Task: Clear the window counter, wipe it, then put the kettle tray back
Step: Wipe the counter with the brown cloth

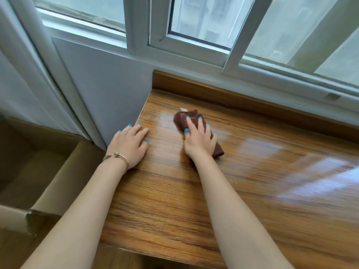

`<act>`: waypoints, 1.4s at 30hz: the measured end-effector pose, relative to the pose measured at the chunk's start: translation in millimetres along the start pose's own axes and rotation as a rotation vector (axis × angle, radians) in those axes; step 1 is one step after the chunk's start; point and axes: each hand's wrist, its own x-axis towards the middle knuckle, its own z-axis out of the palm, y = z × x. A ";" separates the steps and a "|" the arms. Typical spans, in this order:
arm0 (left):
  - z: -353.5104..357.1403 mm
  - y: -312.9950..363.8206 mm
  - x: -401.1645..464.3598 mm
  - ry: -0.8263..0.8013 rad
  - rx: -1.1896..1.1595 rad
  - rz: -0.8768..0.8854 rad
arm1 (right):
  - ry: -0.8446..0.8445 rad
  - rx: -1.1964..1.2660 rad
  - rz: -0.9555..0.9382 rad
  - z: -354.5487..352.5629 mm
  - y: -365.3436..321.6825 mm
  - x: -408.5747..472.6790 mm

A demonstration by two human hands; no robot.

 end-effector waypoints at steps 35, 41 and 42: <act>34.9 166.2 -81.1 0.127 -0.199 -0.178 | -0.202 0.015 -0.907 -27.7 202.6 -160.2; 60.4 181.1 -89.8 0.178 -0.058 -0.059 | -0.070 -0.006 -0.582 -28.5 185.1 -33.8; 62.8 182.9 -92.0 0.184 -0.039 -0.060 | -0.055 -0.014 -0.498 -28.3 178.7 -20.0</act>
